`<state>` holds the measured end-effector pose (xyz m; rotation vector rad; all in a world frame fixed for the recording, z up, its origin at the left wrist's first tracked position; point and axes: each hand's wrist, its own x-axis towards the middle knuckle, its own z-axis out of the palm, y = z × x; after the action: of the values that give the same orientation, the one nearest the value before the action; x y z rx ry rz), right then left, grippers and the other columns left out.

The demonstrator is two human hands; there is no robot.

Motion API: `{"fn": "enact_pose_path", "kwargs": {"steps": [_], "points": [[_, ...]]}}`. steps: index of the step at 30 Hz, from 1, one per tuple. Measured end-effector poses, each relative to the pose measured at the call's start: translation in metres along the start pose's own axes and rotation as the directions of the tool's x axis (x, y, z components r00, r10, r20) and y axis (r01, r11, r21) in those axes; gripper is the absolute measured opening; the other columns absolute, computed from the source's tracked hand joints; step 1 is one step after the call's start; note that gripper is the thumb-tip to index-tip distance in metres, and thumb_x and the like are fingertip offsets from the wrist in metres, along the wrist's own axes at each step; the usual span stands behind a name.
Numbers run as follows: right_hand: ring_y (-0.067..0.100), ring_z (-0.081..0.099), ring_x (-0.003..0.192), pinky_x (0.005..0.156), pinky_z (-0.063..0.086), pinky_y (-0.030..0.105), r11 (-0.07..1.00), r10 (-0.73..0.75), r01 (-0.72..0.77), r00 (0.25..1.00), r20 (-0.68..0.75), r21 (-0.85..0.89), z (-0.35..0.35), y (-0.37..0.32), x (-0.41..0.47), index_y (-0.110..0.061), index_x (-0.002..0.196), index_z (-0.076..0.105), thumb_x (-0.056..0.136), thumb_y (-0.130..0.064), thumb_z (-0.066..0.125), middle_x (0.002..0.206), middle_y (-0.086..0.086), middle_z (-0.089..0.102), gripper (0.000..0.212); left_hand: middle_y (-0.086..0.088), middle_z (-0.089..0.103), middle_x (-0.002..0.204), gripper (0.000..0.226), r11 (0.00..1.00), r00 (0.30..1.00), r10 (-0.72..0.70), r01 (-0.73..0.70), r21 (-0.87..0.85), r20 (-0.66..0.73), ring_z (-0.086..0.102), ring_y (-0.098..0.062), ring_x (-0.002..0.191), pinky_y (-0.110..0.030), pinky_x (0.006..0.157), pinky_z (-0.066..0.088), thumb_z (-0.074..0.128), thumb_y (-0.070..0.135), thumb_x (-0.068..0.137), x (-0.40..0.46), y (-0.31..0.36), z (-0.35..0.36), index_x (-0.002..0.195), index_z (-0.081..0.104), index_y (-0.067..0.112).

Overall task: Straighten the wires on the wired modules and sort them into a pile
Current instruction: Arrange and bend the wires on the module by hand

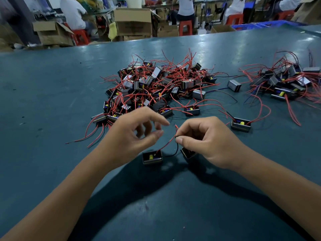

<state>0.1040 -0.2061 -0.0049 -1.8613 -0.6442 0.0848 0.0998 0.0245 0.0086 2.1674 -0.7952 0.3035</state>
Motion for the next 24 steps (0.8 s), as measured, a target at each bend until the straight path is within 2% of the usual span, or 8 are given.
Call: {"fn": "enact_pose_path", "kwargs": {"steps": [3, 7, 13, 15, 17, 20, 22, 24], "points": [[0.004, 0.05, 0.056, 0.054, 0.042, 0.019, 1.0, 0.002, -0.003, 1.0, 0.022, 0.016, 0.001, 0.001, 0.0, -0.013, 0.079, 0.07, 0.088, -0.008, 0.073, 0.062, -0.006, 0.06, 0.011, 0.001, 0.06, 0.097, 0.014, 0.961, 0.975, 0.223, -0.22, 0.165, 0.003, 0.057, -0.009, 0.083, -0.021, 0.071, 0.045, 0.076, 0.015, 0.087, 0.001, -0.002, 0.004, 0.101, 0.076, 0.016], [0.006, 0.05, 0.055, 0.052, 0.042, 0.02, 0.999, -0.017, 0.015, 0.998, 0.063, 0.033, 0.003, 0.0, -0.001, -0.014, 0.08, 0.07, 0.088, -0.008, 0.072, 0.062, -0.002, 0.06, 0.011, 0.003, 0.057, 0.096, 0.009, 0.945, 0.964, 0.265, -0.262, 0.198, 0.007, 0.059, -0.016, 0.083, -0.037, 0.069, 0.049, 0.076, 0.021, 0.089, -0.001, -0.006, 0.007, 0.096, 0.079, 0.017], [0.007, 0.05, 0.054, 0.052, 0.042, 0.024, 0.999, -0.051, 0.051, 0.999, 0.013, 0.013, 0.007, 0.001, -0.003, -0.016, 0.079, 0.069, 0.086, -0.015, 0.071, 0.06, -0.003, 0.059, 0.007, 0.004, 0.059, 0.093, 0.013, 0.929, 0.965, 0.263, -0.255, 0.268, 0.008, 0.055, -0.011, 0.082, -0.029, 0.07, 0.046, 0.068, 0.022, 0.095, -0.001, -0.001, 0.012, 0.091, 0.074, 0.011], [0.007, 0.05, 0.054, 0.052, 0.041, 0.025, 0.995, -0.092, 0.091, 0.995, -0.027, -0.041, 0.007, 0.0, -0.004, -0.016, 0.08, 0.07, 0.085, -0.017, 0.069, 0.061, -0.001, 0.06, 0.005, 0.005, 0.059, 0.088, 0.012, 0.964, 0.984, 0.179, -0.174, 0.203, -0.006, 0.055, -0.011, 0.077, -0.029, 0.066, 0.045, 0.067, 0.022, 0.095, -0.002, 0.002, 0.015, 0.089, 0.071, 0.012], [0.002, 0.048, 0.055, 0.053, 0.037, 0.017, 0.978, -0.153, 0.145, 0.987, -0.048, -0.147, 0.008, -0.001, -0.005, -0.014, 0.081, 0.072, 0.085, -0.012, 0.07, 0.061, -0.007, 0.059, 0.005, 0.006, 0.06, 0.081, 0.014, 0.994, 0.999, 0.053, -0.052, 0.092, -0.006, 0.057, -0.015, 0.07, -0.031, 0.061, 0.045, 0.068, 0.027, 0.093, -0.003, 0.005, 0.017, 0.086, 0.07, 0.015], [0.002, 0.05, 0.06, 0.059, 0.034, 0.01, 0.938, -0.226, 0.198, 0.972, -0.07, -0.284, 0.01, -0.001, -0.005, -0.01, 0.083, 0.073, 0.084, -0.007, 0.071, 0.066, -0.011, 0.06, 0.004, 0.007, 0.059, 0.065, 0.019, 0.969, 0.98, -0.192, 0.196, -0.148, 0.041, 0.048, -0.009, 0.057, -0.025, 0.052, 0.038, 0.071, 0.033, 0.089, -0.003, 0.01, 0.019, 0.077, 0.069, 0.018], [0.002, 0.053, 0.063, 0.061, 0.035, 0.009, 0.914, -0.269, 0.231, 0.96, -0.073, -0.334, 0.011, -0.001, -0.006, -0.009, 0.083, 0.072, 0.083, -0.006, 0.071, 0.069, -0.009, 0.062, 0.004, -0.002, 0.049, 0.059, 0.027, 0.837, 0.912, -0.395, 0.407, -0.366, 0.11, 0.037, -0.012, 0.052, -0.025, 0.047, 0.028, 0.078, 0.032, 0.084, -0.003, 0.013, 0.021, 0.067, 0.067, 0.015], [-0.001, 0.052, 0.064, 0.062, 0.034, 0.007, 0.89, -0.31, 0.267, 0.949, -0.062, -0.369, 0.014, -0.001, -0.006, -0.009, 0.081, 0.071, 0.082, -0.004, 0.071, 0.07, -0.011, 0.061, 0.005, -0.001, 0.042, 0.057, 0.028, 0.587, 0.795, -0.538, 0.593, -0.551, 0.281, 0.026, -0.011, 0.047, -0.019, 0.041, 0.021, 0.076, 0.021, 0.084, -0.004, 0.016, 0.021, 0.06, 0.063, 0.015]]}}
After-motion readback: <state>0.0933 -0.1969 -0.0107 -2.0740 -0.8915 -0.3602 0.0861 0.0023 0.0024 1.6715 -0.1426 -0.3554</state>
